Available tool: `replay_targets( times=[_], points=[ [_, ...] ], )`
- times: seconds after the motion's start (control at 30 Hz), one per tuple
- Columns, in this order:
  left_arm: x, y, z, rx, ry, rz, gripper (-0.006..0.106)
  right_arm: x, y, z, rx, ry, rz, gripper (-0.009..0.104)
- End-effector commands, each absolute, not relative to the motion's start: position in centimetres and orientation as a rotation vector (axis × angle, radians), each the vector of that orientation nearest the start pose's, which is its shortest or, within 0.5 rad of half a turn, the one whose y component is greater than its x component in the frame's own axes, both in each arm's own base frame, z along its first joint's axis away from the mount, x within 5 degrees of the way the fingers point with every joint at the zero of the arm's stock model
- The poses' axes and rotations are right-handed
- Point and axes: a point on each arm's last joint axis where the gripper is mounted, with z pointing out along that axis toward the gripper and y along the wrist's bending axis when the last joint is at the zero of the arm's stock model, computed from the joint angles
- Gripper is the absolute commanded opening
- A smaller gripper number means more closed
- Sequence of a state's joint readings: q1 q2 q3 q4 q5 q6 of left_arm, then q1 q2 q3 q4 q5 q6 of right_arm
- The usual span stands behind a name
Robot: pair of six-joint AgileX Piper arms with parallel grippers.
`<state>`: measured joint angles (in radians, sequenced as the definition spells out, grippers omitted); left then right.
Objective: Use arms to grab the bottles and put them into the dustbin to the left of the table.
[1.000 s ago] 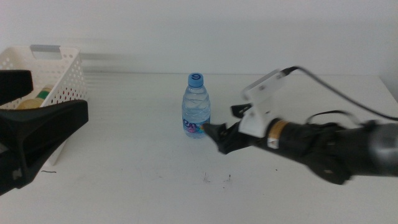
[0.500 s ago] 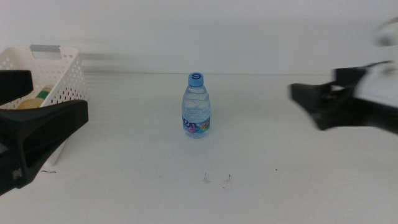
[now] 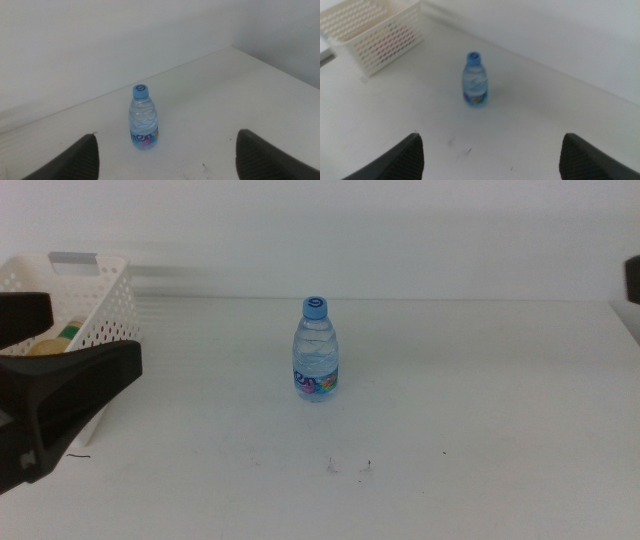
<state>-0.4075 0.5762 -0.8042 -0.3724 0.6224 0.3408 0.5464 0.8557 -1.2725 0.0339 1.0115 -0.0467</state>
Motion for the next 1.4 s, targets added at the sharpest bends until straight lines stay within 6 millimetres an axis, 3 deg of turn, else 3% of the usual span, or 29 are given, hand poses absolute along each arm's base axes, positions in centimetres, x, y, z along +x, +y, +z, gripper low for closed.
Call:
replay_targets(
  times=[0.0, 0.27, 0.63, 0.8, 0.83, 0.9, 1.0, 1.17, 1.27, 1.37],
  points=[
    [8.5, -5.8, 38.4, 0.550, 1.771, -0.461, 0.094, 10.8, 7.2, 46.4, -0.681, 2.053, 0.352, 0.081],
    [8.5, -5.8, 38.4, 0.550, 1.771, -0.461, 0.094, 11.8, 7.9, 46.3, -0.700, 2.057, 0.344, 0.081],
    [8.6, -5.6, 38.4, 0.552, 1.765, -0.423, 0.094, 11.7, 8.0, 46.4, -0.692, 2.048, 0.362, 0.081],
    [11.9, -7.4, 38.7, 0.528, 1.680, -0.427, 0.094, 11.8, 8.0, 46.5, -0.687, 2.035, 0.365, 0.081],
    [14.9, -11.2, 37.3, 0.540, 1.563, -0.482, 0.094, 11.8, 8.0, 46.5, -0.687, 2.035, 0.365, 0.081],
    [15.4, -11.7, 35.7, 0.492, 1.492, -0.497, 0.094, 11.8, 8.0, 46.5, -0.687, 2.035, 0.365, 0.081],
    [15.4, -11.5, 31.3, 0.350, 1.485, -0.544, 0.094, 11.8, 8.0, 46.5, -0.687, 2.035, 0.365, 0.081],
    [14.0, -9.2, 24.1, 0.271, 1.564, -0.495, 0.094, 11.8, 8.0, 46.5, -0.688, 2.036, 0.367, 0.081],
    [13.6, -8.2, 21.4, 0.216, 1.631, -0.448, 0.094, 11.8, 8.0, 46.5, -0.688, 2.036, 0.367, 0.081],
    [13.8, -8.1, 20.2, 0.228, 1.646, -0.404, 0.094, 11.8, 8.0, 46.5, -0.688, 2.036, 0.369, 0.081]
  ],
)
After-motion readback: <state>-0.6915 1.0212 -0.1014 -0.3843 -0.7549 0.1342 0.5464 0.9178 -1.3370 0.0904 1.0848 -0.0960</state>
